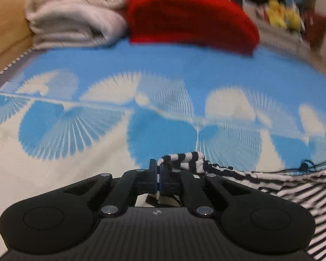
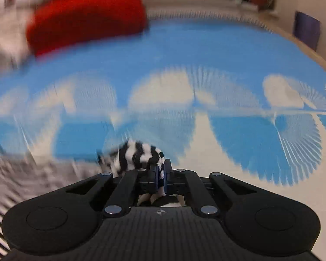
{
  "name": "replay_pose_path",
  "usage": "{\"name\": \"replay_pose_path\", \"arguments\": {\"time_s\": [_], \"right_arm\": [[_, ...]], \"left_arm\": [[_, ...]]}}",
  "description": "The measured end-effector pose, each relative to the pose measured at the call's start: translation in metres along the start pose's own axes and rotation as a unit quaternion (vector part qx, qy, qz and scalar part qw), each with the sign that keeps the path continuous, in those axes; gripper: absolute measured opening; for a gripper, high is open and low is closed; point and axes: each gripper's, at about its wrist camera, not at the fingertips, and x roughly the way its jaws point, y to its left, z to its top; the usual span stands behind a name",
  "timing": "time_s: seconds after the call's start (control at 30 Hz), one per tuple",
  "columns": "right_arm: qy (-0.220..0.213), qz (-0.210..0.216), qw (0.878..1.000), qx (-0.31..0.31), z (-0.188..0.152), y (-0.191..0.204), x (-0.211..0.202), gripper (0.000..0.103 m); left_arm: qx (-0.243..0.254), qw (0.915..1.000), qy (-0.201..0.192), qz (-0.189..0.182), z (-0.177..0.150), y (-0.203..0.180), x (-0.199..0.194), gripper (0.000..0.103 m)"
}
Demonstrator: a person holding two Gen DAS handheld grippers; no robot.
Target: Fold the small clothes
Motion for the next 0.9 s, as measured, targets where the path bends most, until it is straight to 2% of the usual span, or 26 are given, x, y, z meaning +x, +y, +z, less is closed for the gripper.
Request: {"name": "replay_pose_path", "arguments": {"time_s": [0.03,0.07,0.1,0.13,0.17,0.23,0.33,0.5,0.57,0.63,0.73,0.8,0.87,0.9], "right_arm": [[-0.007,-0.004,1.0,0.011,0.0,-0.002,0.0,0.004],[0.005,-0.018,1.0,0.019,-0.003,-0.004,0.005,0.007],[0.033,-0.03,0.999,0.023,-0.007,-0.006,0.012,0.012],[0.088,-0.04,0.995,0.027,-0.015,-0.01,0.024,0.014],[0.121,-0.042,0.991,0.03,-0.023,-0.012,0.031,0.016],[0.122,-0.04,0.991,0.034,-0.026,-0.016,0.027,0.017],[0.096,-0.036,0.994,0.034,-0.018,-0.016,-0.003,0.025],[0.071,0.004,0.994,0.087,-0.01,-0.028,-0.069,0.025],[0.058,0.012,0.994,0.094,-0.009,-0.031,-0.098,0.028],[0.048,0.012,0.994,0.097,-0.014,-0.035,-0.126,0.034],[0.057,0.012,0.993,0.102,-0.035,-0.042,-0.148,0.037],[0.073,0.009,0.99,0.119,-0.056,-0.049,-0.147,0.038],[0.113,0.009,0.983,0.147,-0.08,-0.057,-0.136,0.037],[0.142,0.003,0.977,0.159,-0.086,-0.061,-0.129,0.038]], "left_arm": [[0.004,0.9999,0.011,0.001,-0.001,-0.001,0.004,0.003],[0.013,0.999,0.043,-0.006,-0.003,-0.006,0.012,0.007],[0.029,0.9945,0.099,-0.015,-0.009,-0.01,0.024,0.013],[0.049,0.9871,0.152,-0.016,-0.017,-0.016,0.034,0.026],[0.064,0.986,0.154,-0.003,-0.023,-0.02,0.032,0.031],[0.078,0.9896,0.12,0.011,-0.017,-0.024,0.015,0.031],[0.033,0.994,0.104,-0.01,-0.01,-0.011,-0.01,0.032],[-0.013,0.9939,0.105,-0.029,-0.002,0.019,-0.067,0.032],[-0.042,0.9929,0.095,-0.059,-0.005,0.037,-0.102,0.032],[-0.052,0.9916,0.087,-0.081,-0.015,0.051,-0.131,0.032],[-0.069,0.9871,0.104,-0.1,-0.047,0.064,-0.147,0.032],[-0.09,0.9806,0.137,-0.108,-0.078,0.069,-0.138,0.032],[-0.092,0.9628,0.236,-0.094,-0.103,0.066,-0.117,0.03],[-0.098,0.9611,0.239,-0.098,-0.106,0.065,-0.116,0.031]]}}
